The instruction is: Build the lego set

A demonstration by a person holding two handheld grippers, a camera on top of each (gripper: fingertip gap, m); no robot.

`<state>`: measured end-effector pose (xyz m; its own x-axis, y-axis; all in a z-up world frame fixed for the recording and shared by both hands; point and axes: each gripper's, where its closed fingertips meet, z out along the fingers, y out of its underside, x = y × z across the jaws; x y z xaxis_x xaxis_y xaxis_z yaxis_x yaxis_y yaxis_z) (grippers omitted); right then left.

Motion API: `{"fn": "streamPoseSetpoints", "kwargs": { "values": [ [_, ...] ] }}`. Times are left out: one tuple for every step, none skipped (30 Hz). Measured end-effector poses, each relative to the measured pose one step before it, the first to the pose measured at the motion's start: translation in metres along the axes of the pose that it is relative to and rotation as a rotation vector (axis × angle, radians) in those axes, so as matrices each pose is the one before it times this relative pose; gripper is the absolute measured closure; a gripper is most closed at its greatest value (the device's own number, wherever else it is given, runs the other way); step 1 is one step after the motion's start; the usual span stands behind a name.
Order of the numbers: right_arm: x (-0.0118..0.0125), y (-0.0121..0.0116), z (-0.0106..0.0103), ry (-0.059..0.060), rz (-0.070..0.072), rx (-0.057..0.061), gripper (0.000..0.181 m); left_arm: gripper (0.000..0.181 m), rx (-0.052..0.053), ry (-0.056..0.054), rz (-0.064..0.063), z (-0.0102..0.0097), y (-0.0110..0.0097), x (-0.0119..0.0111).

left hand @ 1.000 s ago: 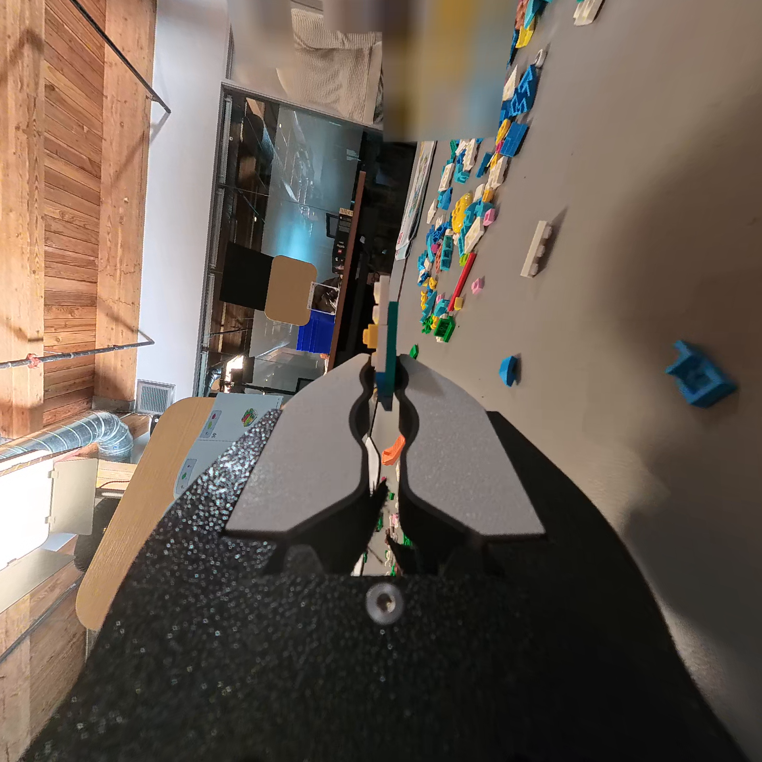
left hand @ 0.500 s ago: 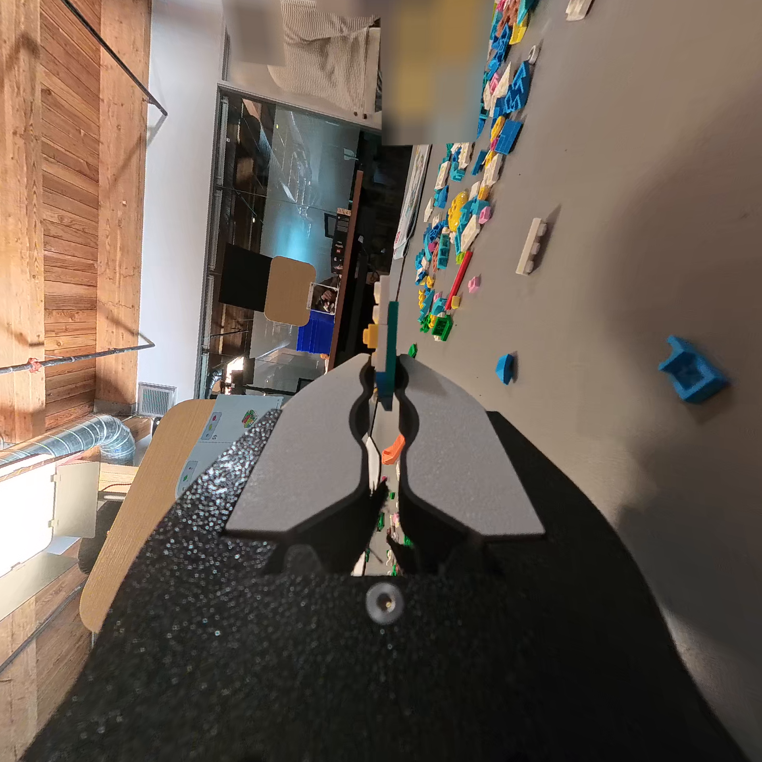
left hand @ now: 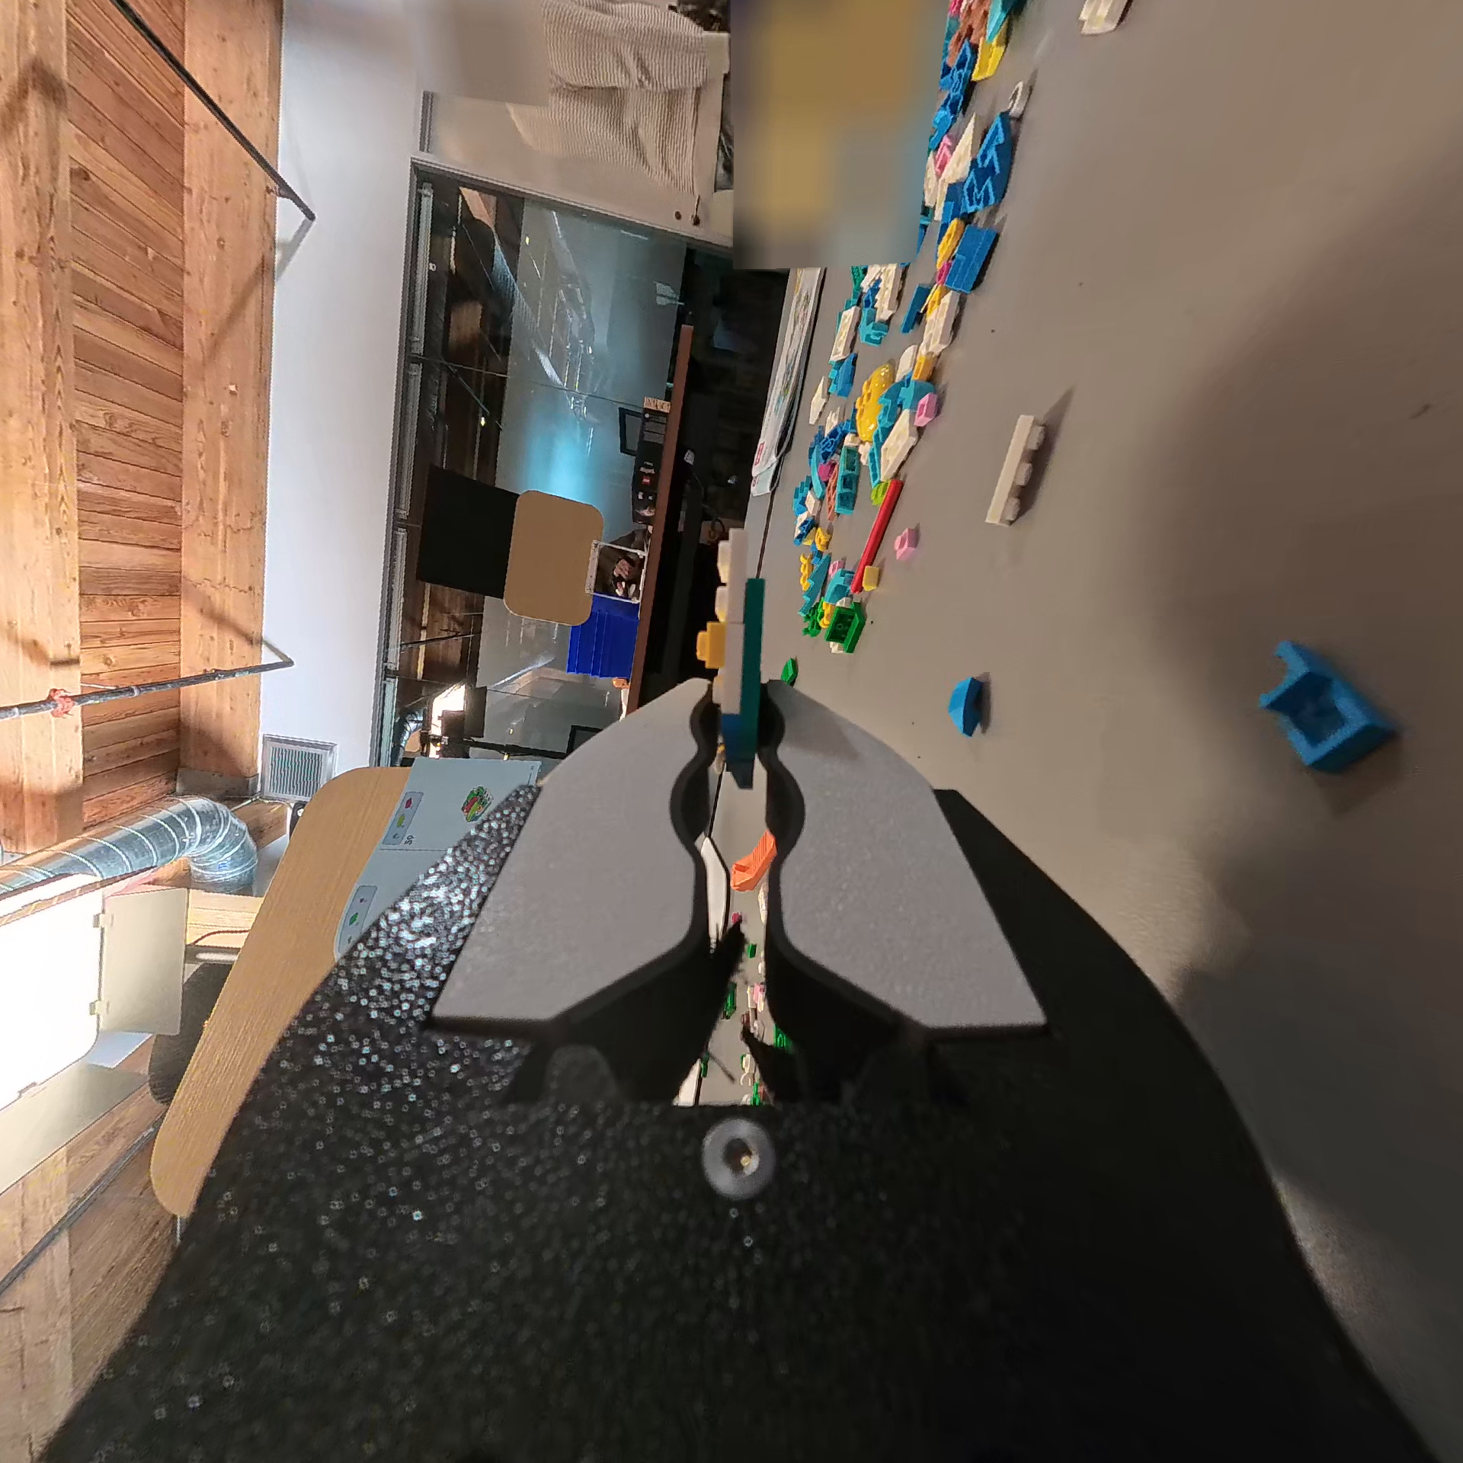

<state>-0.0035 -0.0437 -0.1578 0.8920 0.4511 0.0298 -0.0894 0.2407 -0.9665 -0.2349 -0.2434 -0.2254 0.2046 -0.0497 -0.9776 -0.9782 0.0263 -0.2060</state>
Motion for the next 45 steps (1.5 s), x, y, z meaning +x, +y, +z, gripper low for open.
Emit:
{"fn": "streamPoseSetpoints", "kwargs": {
  "values": [
    [0.00015,-0.00005,-0.00002,-0.0007,0.0009,0.0003,0.176,0.173,-0.0002,0.0000,0.0002,0.00009,0.00005,0.00008],
    [0.00003,-0.00013,0.00005,-0.0010,0.0009,0.0003,0.177,0.173,0.0001,0.0011,-0.0003,0.00001,-0.00001,0.00016],
    [-0.00013,-0.00005,0.00003,-0.0010,0.0001,0.0004,0.177,0.173,-0.0003,0.0003,0.0001,-0.00003,0.00014,0.00001],
    [-0.00003,-0.00019,-0.00002,-0.0005,-0.0011,0.0005,0.177,0.173,-0.0004,-0.0002,0.0000,0.00007,0.00006,-0.00003],
    [0.00010,-0.00002,0.00001,0.0000,-0.0014,0.0002,0.177,0.173,0.0001,0.0008,-0.0002,0.00000,-0.00001,0.00011],
    [0.00018,0.00000,-0.00005,0.0003,-0.0006,-0.0001,0.177,0.173,-0.0004,0.0002,0.0004,0.00008,0.00007,0.00009],
    [0.00018,-0.00017,-0.00003,0.0002,0.0004,0.0004,0.177,0.173,-0.0002,0.0000,0.0005,-0.00001,-0.00008,-0.00001],
    [0.00021,-0.00023,-0.00005,0.0001,0.0010,0.0008,0.177,0.173,0.0004,0.0003,-0.0001,-0.00007,-0.00006,0.00004],
    [0.00038,-0.00029,-0.00012,0.0012,0.0001,0.0011,0.177,0.173,0.0000,-0.0005,-0.0001,0.00000,0.00000,-0.00007],
    [0.00067,-0.00053,-0.00026,0.0028,-0.0012,0.0017,0.177,0.173,-0.0001,-0.0004,0.0001,-0.00001,0.00001,-0.00006],
    [0.00104,-0.00088,-0.00029,0.0041,-0.0021,0.0033,0.177,0.173,-0.0003,0.0000,0.0000,-0.00002,0.00014,-0.00002],
    [0.00158,-0.00114,-0.00042,0.0058,-0.0033,0.0042,0.178,0.173,-0.0001,0.0002,-0.0003,-0.00001,-0.00001,-0.00005],
    [0.00233,-0.00129,-0.00039,0.0086,-0.0055,0.0039,0.177,0.173,0.0004,-0.0002,0.0000,0.00003,-0.00005,-0.00003],
    [0.00340,-0.00125,-0.00050,0.0118,-0.0087,0.0035,0.178,0.173,-0.0002,0.0002,0.0000,-0.00001,0.00002,0.00003],
    [0.00468,-0.00126,-0.00053,0.0158,-0.0114,0.0030,0.178,0.173,-0.0003,0.0005,0.0002,0.00009,0.00006,0.00014],
    [0.00588,-0.00105,-0.00055,0.0199,-0.0112,0.0025,0.178,0.173,-0.0003,-0.0004,0.0007,-0.00001,-0.00004,0.00001],
    [0.00682,-0.00092,-0.00068,0.0225,-0.0081,0.0018,0.178,0.173,0.0004,-0.0006,-0.0001,-0.00008,0.00002,-0.00018],
    [0.00695,-0.00032,-0.00057,0.0217,-0.0041,0.0004,0.178,0.173,0.0009,0.0002,-0.0007,-0.00014,-0.00015,-0.00001],
    [0.00691,0.00029,-0.00042,0.0196,-0.0015,-0.0012,0.179,0.173,-0.0002,0.0002,-0.0007,0.00008,0.00010,-0.00004],
    [0.00670,0.00073,-0.00031,0.0179,-0.0007,-0.0026,0.179,0.173,-0.0007,0.0003,0.0000,0.00005,0.00010,0.00004],
    [0.00598,0.00117,-0.00013,0.0153,-0.0018,-0.0034,0.179,0.173,-0.0004,0.0002,0.0004,-0.00002,0.00007,0.00009],
    [0.00509,0.00127,0.00000,0.0120,-0.0052,-0.0041,0.179,0.173,0.0003,-0.0002,0.0002,-0.00008,-0.00004,-0.00004],
    [0.00436,0.00154,0.00005,0.0099,-0.0088,-0.0046,0.179,0.173,0.0004,0.0001,0.0000,0.00003,-0.00005,0.00001],
    [0.00351,0.00141,0.00012,0.0079,-0.0108,-0.0044,0.179,0.173,-0.0003,0.0008,-0.0001,0.00008,0.00005,0.00010],
    [0.00287,0.00136,0.00026,0.0053,-0.0109,-0.0039,0.179,0.173,-0.0003,-0.0001,0.0004,-0.00002,0.00006,0.00006],
    [0.00201,0.00131,0.00033,0.0036,-0.0093,-0.0036,0.179,0.173,0.0000,-0.0002,0.0006,0.00000,0.00002,0.00003],
    [0.00141,0.00132,0.00025,0.0014,-0.0066,-0.0038,0.179,0.173,0.0001,-0.0006,0.0003,0.00001,-0.00002,-0.00010],
    [0.00049,0.00143,0.00033,-0.0013,-0.0043,-0.0039,0.179,0.173,-0.0005,0.0004,-0.0005,-0.00004,0.00004,-0.00001],
    [-0.00007,0.00119,0.00029,-0.0028,-0.0039,-0.0032,0.179,0.173,-0.0007,0.0010,-0.0004,0.00014,0.00020,0.00013],
    [-0.00050,0.00120,0.00022,-0.0035,-0.0055,-0.0024,0.179,0.173,-0.0005,-0.0001,0.0001,-0.00004,0.00007,-0.00003],
    [-0.00098,0.00126,0.00034,-0.0036,-0.0071,-0.0030,0.179,0.173,0.0003,-0.0007,0.0003,0.00002,-0.00004,-0.00012],
    [-0.00146,0.00139,0.00044,-0.0050,-0.0078,-0.0047,0.180,0.173,0.0005,0.0002,-0.0001,-0.00006,-0.00016,0.00005],
    [-0.00172,0.00112,0.00047,-0.0060,-0.0088,-0.0045,0.180,0.173,-0.0005,0.0008,0.0004,0.00006,0.00007,0.00007],
    [-0.00161,0.00057,0.00040,-0.0053,-0.0097,-0.0024,0.180,0.173,-0.0009,0.0003,0.0003,0.00004,0.00024,0.00009],
    [-0.00154,0.00001,0.00012,-0.0045,-0.0096,0.0000,0.180,0.173,0.0000,-0.0003,0.0001,-0.00010,-0.00001,-0.00004],
    [-0.00148,-0.00050,-0.00003,-0.0046,-0.0086,0.0019,0.180,0.173,0.0004,0.0000,0.0000,-0.00007,-0.00006,0.00000],
    [-0.00135,-0.00074,-0.00009,-0.0045,-0.0076,0.0028,0.180,0.173,0.0000,0.0002,0.0002,0.00000,0.00000,0.00001],
    [-0.00116,-0.00060,-0.00008,-0.0040,-0.0066,0.0027,0.180,0.173,-0.0003,0.0004,0.0001,0.00008,0.00005,0.00005],
    [-0.00103,-0.00029,-0.00003,-0.0034,-0.0055,0.0015,0.180,0.173,-0.0003,0.0009,0.0001,-0.00002,0.00004,0.00012],
    [-0.00066,-0.00016,0.00002,-0.0025,-0.0040,0.0004,0.180,0.173,-0.0003,0.0002,0.0006,0.00008,0.00006,0.00007],
    [-0.00053,-0.00005,0.00015,-0.0020,-0.0028,0.0000,0.180,0.173,-0.0001,-0.0005,0.0004,-0.00010,0.00001,-0.00008],
    [-0.00036,-0.00008,0.00001,-0.0013,-0.0017,0.0001,0.180,0.173,0.0005,-0.0001,-0.0005,0.00003,-0.00006,0.00002],
    [-0.00017,-0.00008,0.00007,-0.0010,-0.0007,0.0006,0.180,0.173,0.0003,-0.0004,-0.0003,-0.00008,-0.00007,-0.00012],
    [-0.00017,-0.00009,-0.00006,-0.0011,0.0000,0.0005,0.180,0.173,0.0001,-0.0001,-0.0004,0.00001,-0.00002,0.00001],
    [-0.00014,-0.00010,0.00005,-0.0009,0.0004,0.0007,0.180,0.173,0.0001,0.0000,0.0004,-0.00009,-0.00001,-0.00002]
  ]
}}
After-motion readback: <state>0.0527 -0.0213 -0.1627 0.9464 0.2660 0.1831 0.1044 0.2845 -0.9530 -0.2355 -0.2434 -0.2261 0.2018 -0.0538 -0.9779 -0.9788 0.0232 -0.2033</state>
